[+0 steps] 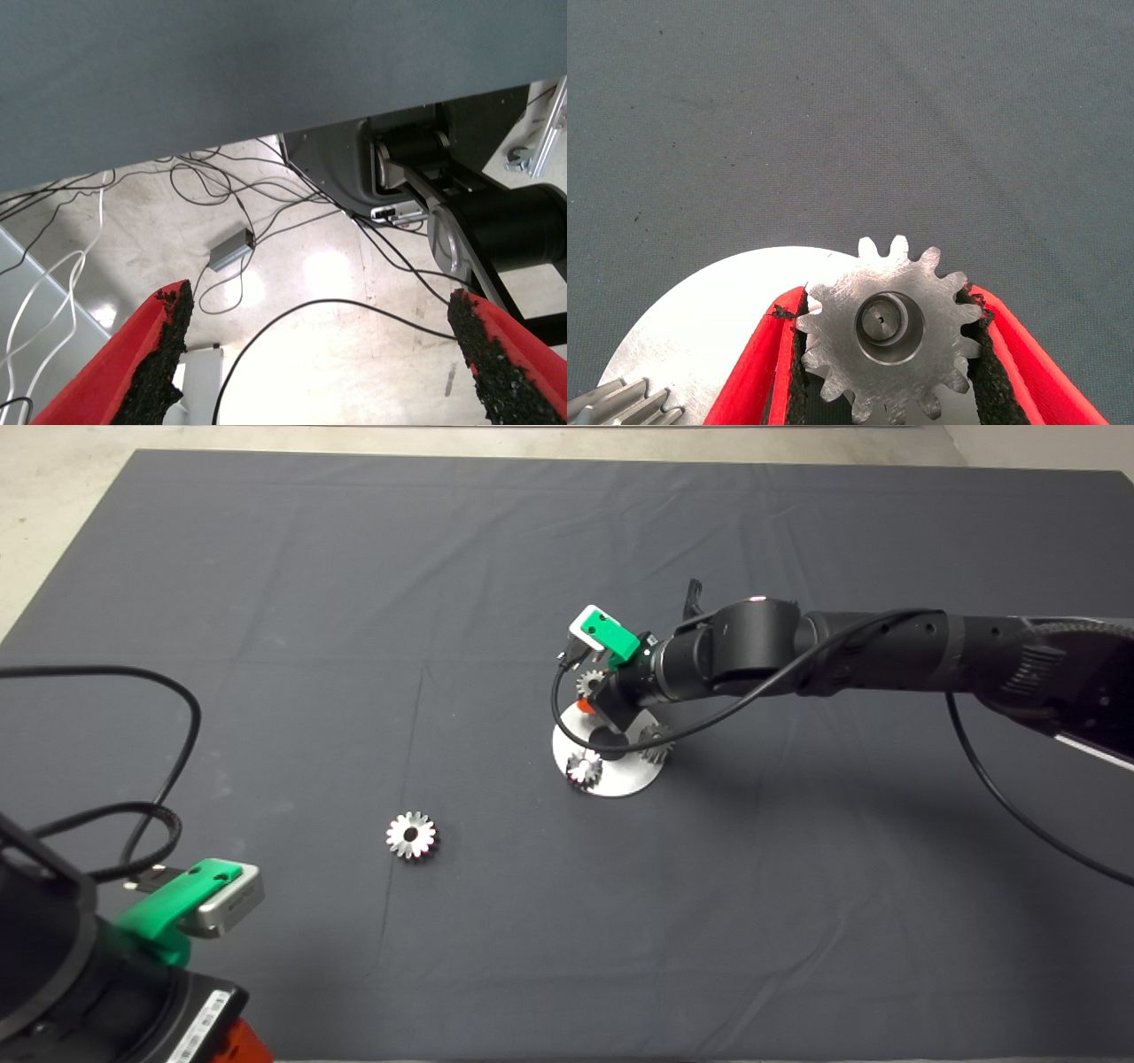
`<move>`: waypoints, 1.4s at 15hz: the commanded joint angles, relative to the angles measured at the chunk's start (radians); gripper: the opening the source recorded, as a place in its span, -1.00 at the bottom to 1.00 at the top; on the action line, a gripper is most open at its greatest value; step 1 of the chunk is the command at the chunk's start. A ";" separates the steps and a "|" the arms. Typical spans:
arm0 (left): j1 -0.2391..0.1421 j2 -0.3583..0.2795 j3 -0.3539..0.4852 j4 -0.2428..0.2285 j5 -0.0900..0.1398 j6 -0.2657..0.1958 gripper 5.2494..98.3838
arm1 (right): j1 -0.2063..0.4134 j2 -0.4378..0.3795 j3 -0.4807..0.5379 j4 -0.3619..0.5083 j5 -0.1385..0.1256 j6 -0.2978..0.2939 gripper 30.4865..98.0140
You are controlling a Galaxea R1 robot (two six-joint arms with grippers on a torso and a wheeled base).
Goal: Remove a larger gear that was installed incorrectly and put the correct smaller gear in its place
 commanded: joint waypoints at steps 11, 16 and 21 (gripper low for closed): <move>-0.002 -0.022 0.014 -0.013 0.005 0.008 0.46 | -0.024 -0.009 -0.007 -0.042 -0.006 0.000 -0.77; -0.002 -0.025 0.013 -0.012 0.006 0.008 0.46 | -0.031 0.000 -0.007 -0.042 -0.006 0.019 -0.76; -0.002 -0.025 0.014 -0.012 0.003 0.009 0.46 | -0.030 -0.001 -0.003 -0.040 -0.006 0.027 -0.76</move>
